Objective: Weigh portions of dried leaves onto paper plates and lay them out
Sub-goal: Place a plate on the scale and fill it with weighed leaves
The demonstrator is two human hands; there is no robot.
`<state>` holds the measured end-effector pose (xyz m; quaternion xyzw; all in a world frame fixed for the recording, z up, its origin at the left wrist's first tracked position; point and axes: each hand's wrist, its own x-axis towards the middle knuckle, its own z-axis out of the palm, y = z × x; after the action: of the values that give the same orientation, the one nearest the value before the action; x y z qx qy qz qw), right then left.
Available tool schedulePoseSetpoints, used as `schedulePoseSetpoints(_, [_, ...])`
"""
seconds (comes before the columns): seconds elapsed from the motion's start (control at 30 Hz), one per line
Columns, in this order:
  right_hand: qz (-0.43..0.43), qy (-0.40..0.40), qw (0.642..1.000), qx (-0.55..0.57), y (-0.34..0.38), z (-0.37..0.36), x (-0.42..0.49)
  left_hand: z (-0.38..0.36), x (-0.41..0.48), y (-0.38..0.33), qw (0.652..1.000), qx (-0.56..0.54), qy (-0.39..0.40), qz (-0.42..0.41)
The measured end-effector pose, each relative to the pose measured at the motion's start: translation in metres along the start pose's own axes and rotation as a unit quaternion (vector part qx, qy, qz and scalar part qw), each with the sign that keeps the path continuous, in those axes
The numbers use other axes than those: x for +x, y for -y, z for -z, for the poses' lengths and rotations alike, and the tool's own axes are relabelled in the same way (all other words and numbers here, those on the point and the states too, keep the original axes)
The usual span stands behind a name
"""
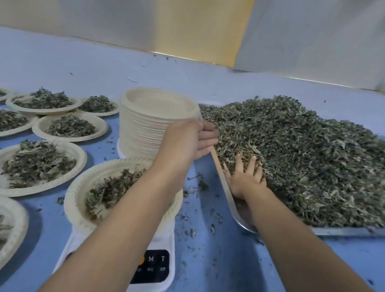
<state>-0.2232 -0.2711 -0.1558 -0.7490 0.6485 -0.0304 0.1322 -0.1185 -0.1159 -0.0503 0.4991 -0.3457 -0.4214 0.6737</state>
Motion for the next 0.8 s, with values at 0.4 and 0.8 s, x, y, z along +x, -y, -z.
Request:
schedulePoseSetpoints(0.4, [0.079, -0.093, 0.993, -0.001, -0.003, 0.005, 0.033, -0.006, 0.015, -0.005, 0.999, 0.029, -0.003, -0.019])
schedulePoseSetpoints(0.8, [0.179, -0.138, 0.967, -0.115, 0.006, 0.013, 0.018, 0.002, 0.013, -0.004, 0.999, 0.025, -0.008, -0.02])
